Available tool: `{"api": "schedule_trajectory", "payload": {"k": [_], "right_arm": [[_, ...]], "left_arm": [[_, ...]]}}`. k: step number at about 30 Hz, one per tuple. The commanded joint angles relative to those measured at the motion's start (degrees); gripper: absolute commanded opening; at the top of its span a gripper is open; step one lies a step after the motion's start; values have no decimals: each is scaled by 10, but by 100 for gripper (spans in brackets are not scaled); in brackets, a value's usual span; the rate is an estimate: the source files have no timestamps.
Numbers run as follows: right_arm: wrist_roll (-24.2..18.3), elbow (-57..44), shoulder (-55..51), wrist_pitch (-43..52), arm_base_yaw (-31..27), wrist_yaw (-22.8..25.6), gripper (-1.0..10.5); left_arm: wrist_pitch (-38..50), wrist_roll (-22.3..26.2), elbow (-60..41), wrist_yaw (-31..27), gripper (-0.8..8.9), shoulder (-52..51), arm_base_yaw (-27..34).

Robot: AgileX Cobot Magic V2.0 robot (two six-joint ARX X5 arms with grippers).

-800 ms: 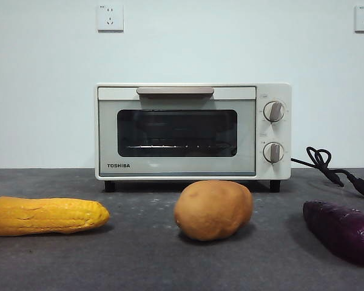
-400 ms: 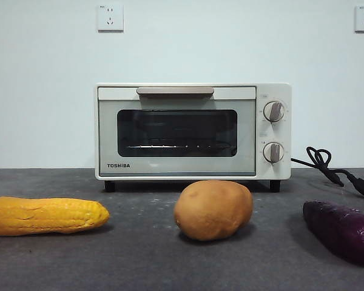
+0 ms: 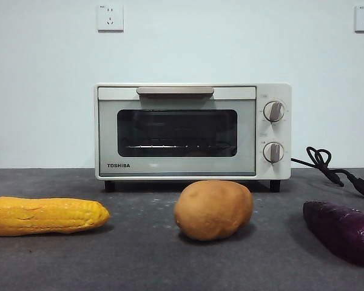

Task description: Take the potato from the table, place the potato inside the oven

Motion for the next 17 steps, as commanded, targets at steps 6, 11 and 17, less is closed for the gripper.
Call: {"api": "schedule_trajectory", "payload": {"k": [6, 11, 17], "right_arm": [[5, 0, 18, 3, 1, -1, 661], [5, 0, 24, 3, 1, -1, 661], [5, 0, 26, 3, 1, 0, 661]], "left_arm": [[55, 33, 119, -44, -8, 198, -58], [59, 59, 201, -73, -8, 307, -78], [75, 75, 265, -111, -8, 403, -96]]}}
